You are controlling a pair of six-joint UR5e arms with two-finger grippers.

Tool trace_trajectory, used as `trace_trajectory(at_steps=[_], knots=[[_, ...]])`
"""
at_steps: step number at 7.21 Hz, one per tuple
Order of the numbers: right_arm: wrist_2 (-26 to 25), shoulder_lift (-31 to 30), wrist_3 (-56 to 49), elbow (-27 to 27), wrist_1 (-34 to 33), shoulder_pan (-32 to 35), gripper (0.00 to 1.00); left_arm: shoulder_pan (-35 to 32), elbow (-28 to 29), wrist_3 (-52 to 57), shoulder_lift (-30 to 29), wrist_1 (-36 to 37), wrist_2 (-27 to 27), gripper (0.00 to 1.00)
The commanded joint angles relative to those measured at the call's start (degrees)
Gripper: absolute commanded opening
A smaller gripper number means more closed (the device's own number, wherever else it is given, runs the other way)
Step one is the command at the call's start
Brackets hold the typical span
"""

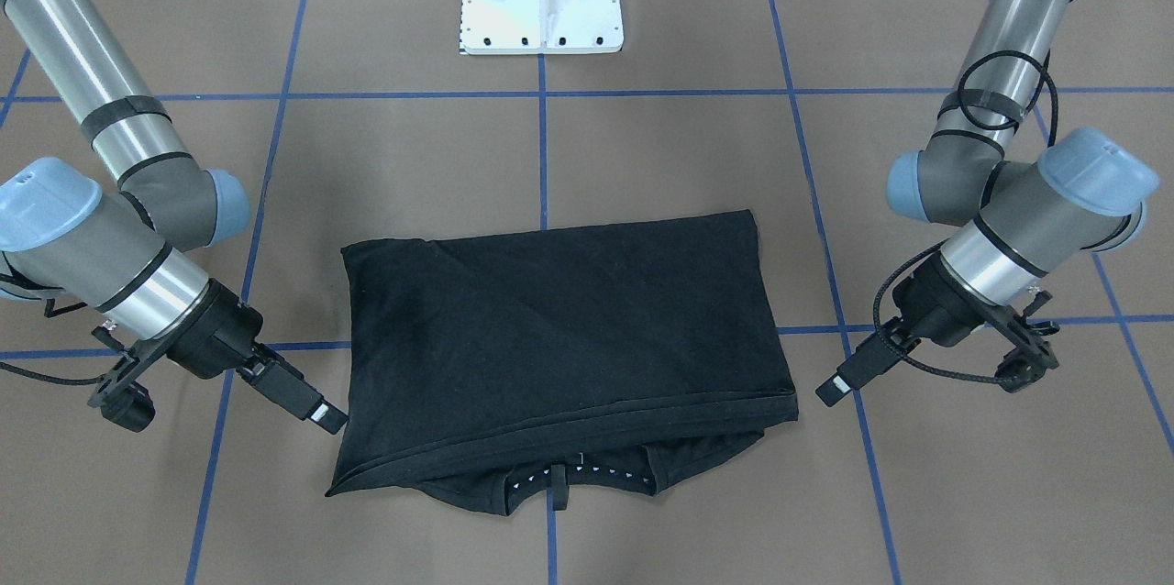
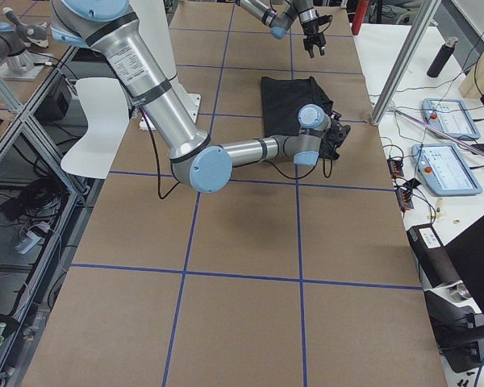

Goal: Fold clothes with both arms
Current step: 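Open both grippers and release the hem edge, then move the right gripper down to the folded shirt's side edge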

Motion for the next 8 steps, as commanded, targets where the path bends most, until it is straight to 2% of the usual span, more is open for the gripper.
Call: trace_trajectory(at_steps=[1, 2, 4, 5, 6, 7, 8], knots=[[4.7, -3.9, -1.0, 8.5, -9.6, -0.4, 1.0, -0.6, -2.9, 0.0, 0.3, 1.0, -1.2, 1.0], [4.9, -6.4, -1.3, 12.4, -14.0, -1.6, 1.0, -0.7, -4.4, -0.1, 0.7, 1.8, -2.1, 1.0], [5.2, -7.2, -1.8, 14.8, -22.0, -5.0, 1.0, -0.7, -4.7, -0.1, 0.8, 1.8, -2.1, 1.0], [4.3, -7.1, -2.2, 18.5, -30.3, -7.2, 1.0, -0.7, -4.7, -0.1, 0.9, 1.8, -2.1, 1.0], [4.4, -7.5, -5.3, 23.8, -38.3, -7.7, 1.0, -0.7, -4.6, -0.1, 1.0, 1.8, -2.0, 1.0], [4.0, -7.6, -9.9, 26.4, -44.5, -8.9, 1.0, -0.7, -4.7, -0.1, 1.0, 1.8, -2.0, 1.0], [3.4, -7.7, -14.0, 26.7, -46.0, -8.2, 1.0, -0.6, -4.7, -0.3, 1.2, 1.7, -1.9, 1.0]])
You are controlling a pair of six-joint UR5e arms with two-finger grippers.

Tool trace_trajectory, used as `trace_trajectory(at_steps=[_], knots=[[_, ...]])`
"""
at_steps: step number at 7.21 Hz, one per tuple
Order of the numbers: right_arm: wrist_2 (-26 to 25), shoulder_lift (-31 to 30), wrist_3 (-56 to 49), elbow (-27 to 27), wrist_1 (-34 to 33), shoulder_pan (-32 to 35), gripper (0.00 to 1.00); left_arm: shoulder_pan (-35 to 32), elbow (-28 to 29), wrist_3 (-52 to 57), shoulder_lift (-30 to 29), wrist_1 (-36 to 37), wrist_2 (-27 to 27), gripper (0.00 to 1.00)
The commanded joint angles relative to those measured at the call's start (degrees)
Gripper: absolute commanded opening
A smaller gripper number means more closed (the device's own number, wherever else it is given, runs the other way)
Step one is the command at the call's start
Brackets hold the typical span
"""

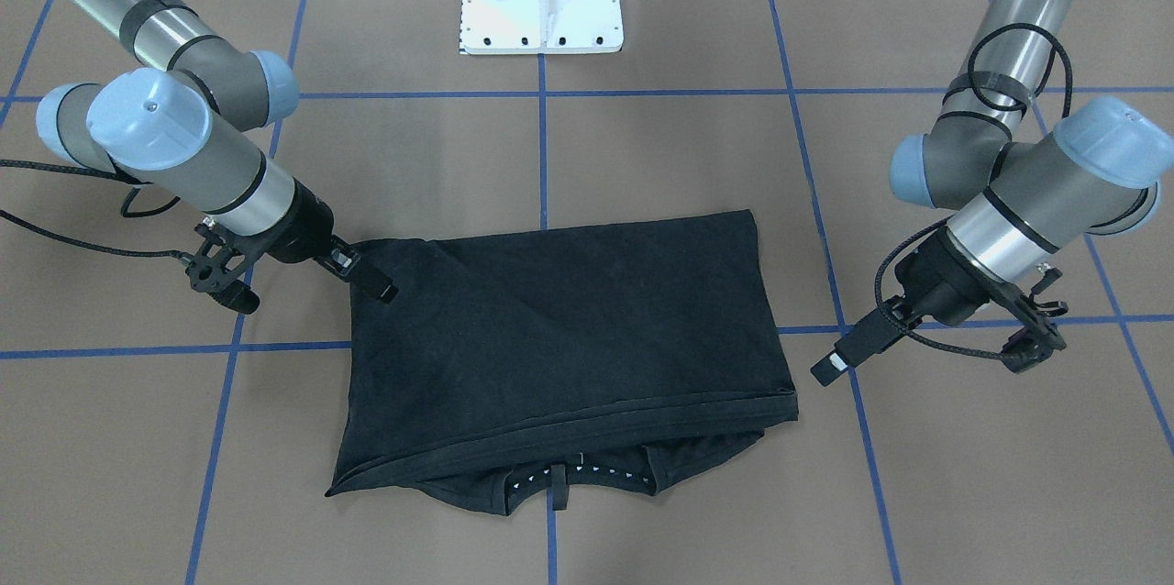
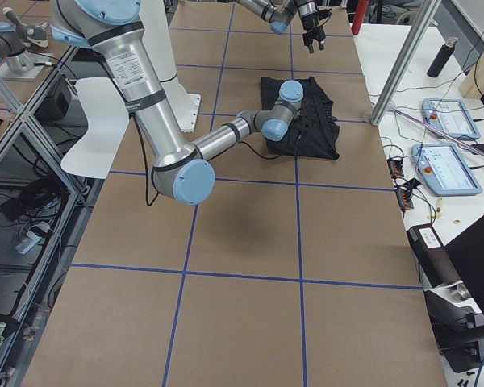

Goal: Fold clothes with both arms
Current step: 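Move the right gripper down to the folded shirt's side edge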

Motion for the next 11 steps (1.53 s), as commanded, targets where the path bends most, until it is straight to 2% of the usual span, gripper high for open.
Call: trace_trajectory(at_steps=[1, 2, 3, 5, 10, 11], knots=[[-0.8, -2.1, -12.4, 1.7, -4.1, 0.2, 1.0, 0.1, 0.0, -0.5, 0.2, -0.1, 0.2, 1.0], [-2.3, -3.4, -18.7, 1.5, -3.8, -0.7, 1.0, 0.1, -0.1, -0.7, 0.2, -0.1, 0.2, 1.0], [-2.6, -3.1, -20.5, 1.0, -3.7, -2.2, 1.0, 0.1, -0.1, -0.6, 0.3, -0.1, 0.1, 1.0], [-3.8, -1.5, -20.6, 0.4, -3.6, -5.2, 1.0, 0.0, 0.0, -0.1, 0.4, -0.1, 0.1, 1.0], [-3.9, -2.9, -22.4, 0.1, -3.7, -5.0, 0.98, 0.1, -0.6, -0.7, 0.3, -0.1, 0.1, 1.0], [-3.8, -3.1, -22.4, -0.3, -3.7, -5.1, 0.8, 0.1, -0.6, -0.6, 0.3, -0.1, 0.1, 1.0]])
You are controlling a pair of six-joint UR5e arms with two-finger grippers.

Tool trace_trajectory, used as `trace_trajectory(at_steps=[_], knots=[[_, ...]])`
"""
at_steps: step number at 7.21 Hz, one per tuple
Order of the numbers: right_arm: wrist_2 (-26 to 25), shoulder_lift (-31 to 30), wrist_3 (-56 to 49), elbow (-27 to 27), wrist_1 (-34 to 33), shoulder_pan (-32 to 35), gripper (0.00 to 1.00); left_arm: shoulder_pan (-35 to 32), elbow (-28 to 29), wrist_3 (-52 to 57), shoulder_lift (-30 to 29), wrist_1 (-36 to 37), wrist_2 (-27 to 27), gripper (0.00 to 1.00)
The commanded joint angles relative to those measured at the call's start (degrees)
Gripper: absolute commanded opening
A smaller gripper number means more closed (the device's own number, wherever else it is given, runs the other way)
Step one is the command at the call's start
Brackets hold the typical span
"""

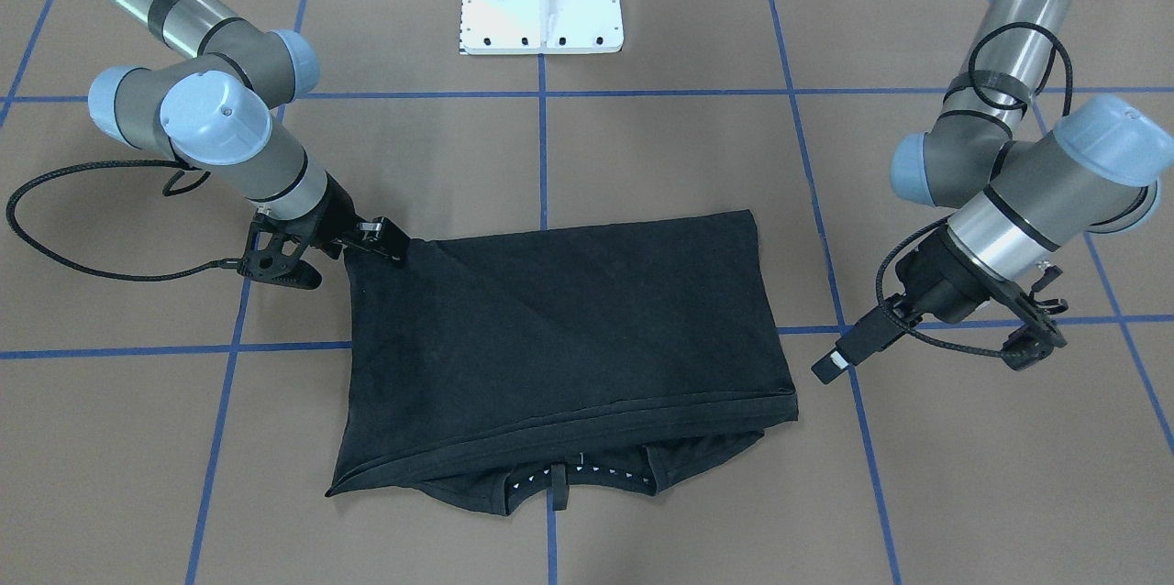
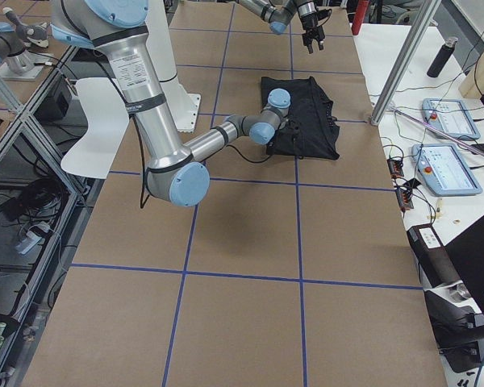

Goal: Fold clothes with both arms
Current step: 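Move the right gripper down to the folded shirt's side edge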

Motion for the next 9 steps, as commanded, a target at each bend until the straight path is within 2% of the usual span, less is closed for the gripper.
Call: trace_trajectory(at_steps=[1, 2, 5, 6, 7, 9], knots=[[0.0, -0.3, -0.1, -0.7, 0.1, 0.0, 0.25, -0.1, -0.1, 0.0, 0.0, -0.1, -0.1, 1.0], [-0.1, -0.3, -0.1, -0.8, 0.1, -0.1, 0.0, 0.0, -0.1, 0.0, 0.0, -0.1, -0.1, 1.0], [1.5, -0.7, -0.2, 0.4, -0.1, 0.1, 0.0, -0.1, -0.4, 0.0, 0.0, -0.1, 0.3, 1.0], [3.1, -2.0, -0.4, 2.7, -0.1, 0.1, 0.0, -0.1, -0.5, 0.1, 0.0, -0.1, 0.1, 1.0], [7.1, -4.2, -0.3, 5.7, -0.1, 0.0, 0.0, -0.2, -0.5, 0.2, -0.1, -0.1, 0.1, 1.0], [9.5, -7.2, -0.2, 11.7, -0.1, -3.2, 0.0, -0.2, -0.9, 0.2, -0.1, 0.0, 0.0, 1.0]])
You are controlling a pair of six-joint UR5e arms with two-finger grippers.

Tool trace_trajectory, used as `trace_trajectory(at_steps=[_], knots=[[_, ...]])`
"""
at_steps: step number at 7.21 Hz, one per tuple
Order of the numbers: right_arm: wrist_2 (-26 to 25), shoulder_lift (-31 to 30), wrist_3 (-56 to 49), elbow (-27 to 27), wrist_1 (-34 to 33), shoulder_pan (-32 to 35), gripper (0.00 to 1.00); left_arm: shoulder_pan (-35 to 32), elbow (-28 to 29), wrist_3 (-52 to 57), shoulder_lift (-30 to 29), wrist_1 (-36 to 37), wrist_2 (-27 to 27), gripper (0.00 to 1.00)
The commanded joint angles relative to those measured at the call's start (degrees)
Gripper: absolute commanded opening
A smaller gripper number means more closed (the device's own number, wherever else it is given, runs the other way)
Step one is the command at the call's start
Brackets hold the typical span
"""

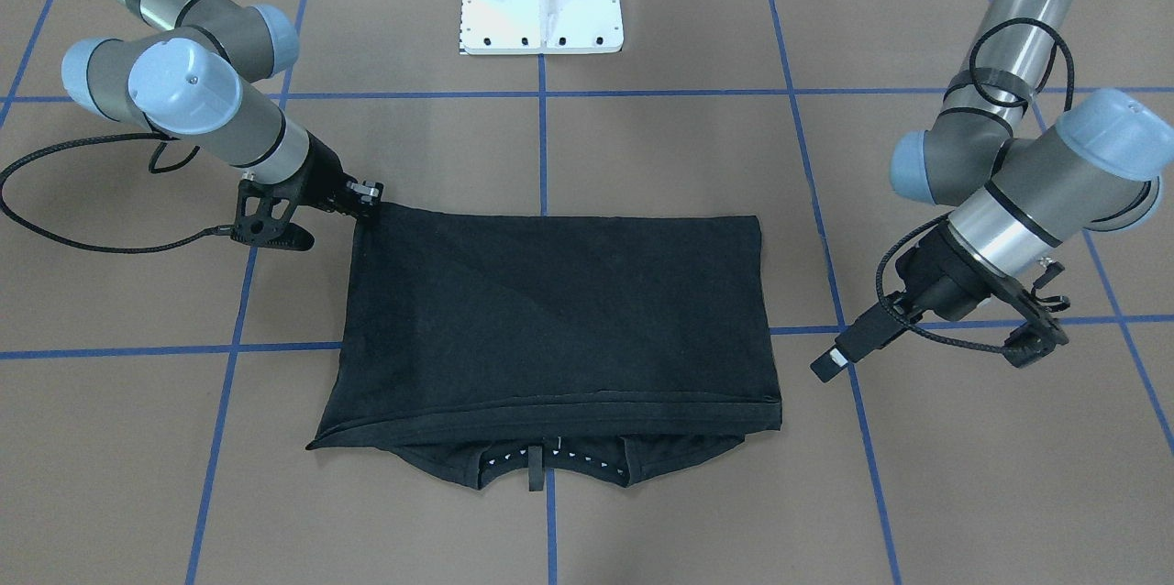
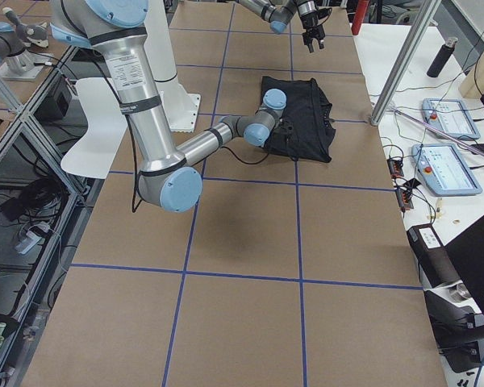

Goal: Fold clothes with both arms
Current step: 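Move the right gripper down to the folded shirt's side edge, then grasp the shirt's side edge with the right gripper and fold it across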

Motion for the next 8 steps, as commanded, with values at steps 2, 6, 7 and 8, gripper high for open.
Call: trace_trajectory(at_steps=[2, 6, 7, 8], knots=[[6.0, -1.4, 1.6, 6.7, 0.2, -7.2, 0.0, 0.0, -0.2, 0.0, 0.1, 0.1, 0.0, 1.0], [5.3, 9.2, 12.6, 8.1, 0.2, -20.1, 0.0, 0.0, -0.2, 0.0, 0.1, 0.1, -0.2, 1.0], [4.7, 10.1, 12.7, 7.5, 0.3, -21.3, 0.0, 0.0, -0.2, 0.1, 0.1, 0.1, -0.3, 1.0], [4.4, 10.0, 12.7, 7.4, 0.3, -21.5, 0.0, 0.0, -0.2, 0.1, 0.1, 0.1, -0.3, 1.0]])
